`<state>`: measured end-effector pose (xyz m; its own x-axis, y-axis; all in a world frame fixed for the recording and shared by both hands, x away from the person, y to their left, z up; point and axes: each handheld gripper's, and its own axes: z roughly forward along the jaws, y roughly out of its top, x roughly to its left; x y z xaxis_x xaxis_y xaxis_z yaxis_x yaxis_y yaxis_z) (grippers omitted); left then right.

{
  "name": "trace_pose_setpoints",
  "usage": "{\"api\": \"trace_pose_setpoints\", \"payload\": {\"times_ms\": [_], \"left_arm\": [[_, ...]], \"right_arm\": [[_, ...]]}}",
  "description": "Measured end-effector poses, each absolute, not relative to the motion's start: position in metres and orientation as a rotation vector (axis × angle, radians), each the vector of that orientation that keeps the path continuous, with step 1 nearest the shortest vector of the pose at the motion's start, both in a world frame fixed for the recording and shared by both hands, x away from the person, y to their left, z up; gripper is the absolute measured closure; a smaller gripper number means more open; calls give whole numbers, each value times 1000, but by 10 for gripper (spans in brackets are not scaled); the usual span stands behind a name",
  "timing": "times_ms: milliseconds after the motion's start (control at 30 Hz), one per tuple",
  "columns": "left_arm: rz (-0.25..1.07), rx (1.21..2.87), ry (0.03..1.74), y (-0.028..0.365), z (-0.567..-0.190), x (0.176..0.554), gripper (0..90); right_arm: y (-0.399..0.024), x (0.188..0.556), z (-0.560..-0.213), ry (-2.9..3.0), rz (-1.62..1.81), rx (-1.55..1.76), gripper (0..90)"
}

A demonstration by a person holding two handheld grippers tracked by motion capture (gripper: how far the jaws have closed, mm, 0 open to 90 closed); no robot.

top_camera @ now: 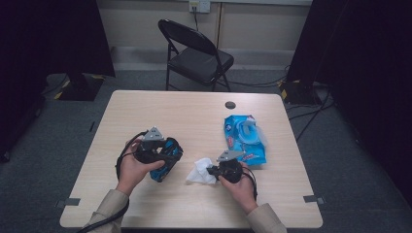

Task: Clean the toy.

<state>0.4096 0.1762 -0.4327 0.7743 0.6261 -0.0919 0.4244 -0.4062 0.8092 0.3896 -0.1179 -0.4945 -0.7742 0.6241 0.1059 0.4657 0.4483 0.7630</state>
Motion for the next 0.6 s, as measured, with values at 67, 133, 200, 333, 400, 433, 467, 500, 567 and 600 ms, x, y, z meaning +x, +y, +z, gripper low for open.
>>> {"api": "trace_pose_setpoints", "payload": {"times_ms": [67, 133, 200, 333, 400, 433, 467, 500, 567, 600], "left_arm": [[277, 2057, 773, 177, -432, 407, 256], [279, 2058, 761, 177, -432, 406, 256], [264, 2054, 759, 176, -432, 403, 256], [256, 2052, 748, 173, -433, 401, 256], [250, 2050, 744, 171, -433, 400, 256], [243, 2054, 742, 170, -433, 400, 256], [248, 2057, 740, 169, -433, 399, 256], [250, 2060, 734, 167, -434, 399, 256], [245, 2065, 727, 164, -434, 397, 256], [246, 2068, 722, 162, -434, 396, 256]], "right_arm": [[-121, 391, -486, 2479, 1272, 951, 849], [-124, 393, -476, 2447, 1333, 962, 850], [-128, 395, -465, 2405, 1396, 968, 850], [-130, 394, -442, 2341, 1524, 936, 849], [-128, 393, -432, 2319, 1566, 916, 849], [-125, 393, -428, 2310, 1593, 902, 849], [-123, 393, -426, 2311, 1603, 895, 849], [-119, 393, -424, 2319, 1600, 884, 849], [-109, 393, -424, 2340, 1575, 867, 849], [-104, 394, -424, 2348, 1575, 857, 849]]}}
